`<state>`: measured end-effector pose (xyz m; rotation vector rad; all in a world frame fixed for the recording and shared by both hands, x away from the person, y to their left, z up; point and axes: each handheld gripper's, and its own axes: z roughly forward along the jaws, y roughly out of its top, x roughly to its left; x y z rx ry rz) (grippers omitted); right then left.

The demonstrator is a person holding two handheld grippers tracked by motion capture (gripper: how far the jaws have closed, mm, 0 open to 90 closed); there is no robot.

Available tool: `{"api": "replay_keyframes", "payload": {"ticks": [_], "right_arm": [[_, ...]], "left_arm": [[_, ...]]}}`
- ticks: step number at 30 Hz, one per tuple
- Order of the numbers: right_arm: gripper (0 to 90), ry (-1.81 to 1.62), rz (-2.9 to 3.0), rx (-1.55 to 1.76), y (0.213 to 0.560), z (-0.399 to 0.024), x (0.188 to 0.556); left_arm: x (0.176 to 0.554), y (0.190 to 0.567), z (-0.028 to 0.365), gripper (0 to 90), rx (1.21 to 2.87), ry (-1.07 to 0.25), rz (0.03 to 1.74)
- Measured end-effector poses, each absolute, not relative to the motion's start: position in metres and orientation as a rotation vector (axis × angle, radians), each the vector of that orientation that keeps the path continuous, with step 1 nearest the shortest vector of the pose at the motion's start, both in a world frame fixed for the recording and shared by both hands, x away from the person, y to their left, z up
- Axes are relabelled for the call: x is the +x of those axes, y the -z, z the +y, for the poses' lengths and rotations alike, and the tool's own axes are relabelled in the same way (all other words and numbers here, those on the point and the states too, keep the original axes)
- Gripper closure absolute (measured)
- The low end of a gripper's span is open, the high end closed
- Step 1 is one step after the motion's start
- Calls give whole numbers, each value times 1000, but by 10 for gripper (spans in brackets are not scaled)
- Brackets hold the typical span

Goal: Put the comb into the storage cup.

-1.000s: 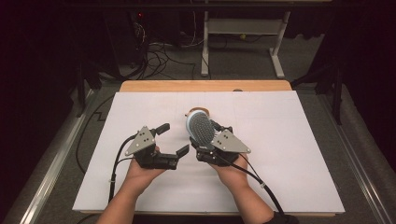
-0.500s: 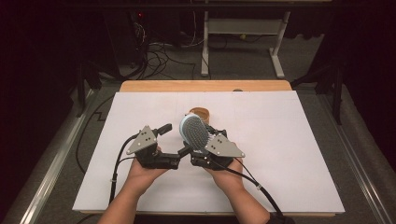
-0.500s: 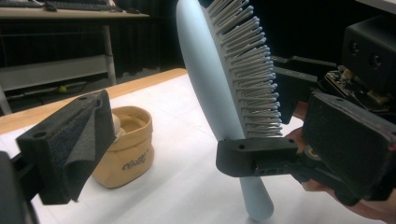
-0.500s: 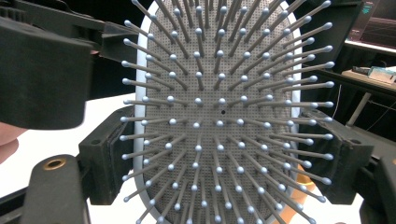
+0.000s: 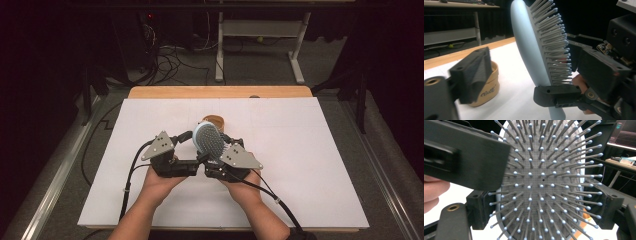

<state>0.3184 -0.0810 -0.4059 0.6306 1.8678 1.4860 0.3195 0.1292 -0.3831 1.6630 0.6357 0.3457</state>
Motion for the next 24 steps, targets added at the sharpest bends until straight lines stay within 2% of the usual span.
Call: {"api": "replay_keyframes", "payload": {"ticks": [10, 24], "right_arm": [[206, -1486, 1866, 629, 406, -80, 318], [206, -1480, 1865, 628, 406, -79, 318]], "left_arm": [[325, 381, 124, 206, 1656, -325, 656], [327, 379, 123, 421, 1639, -229, 648]]}}
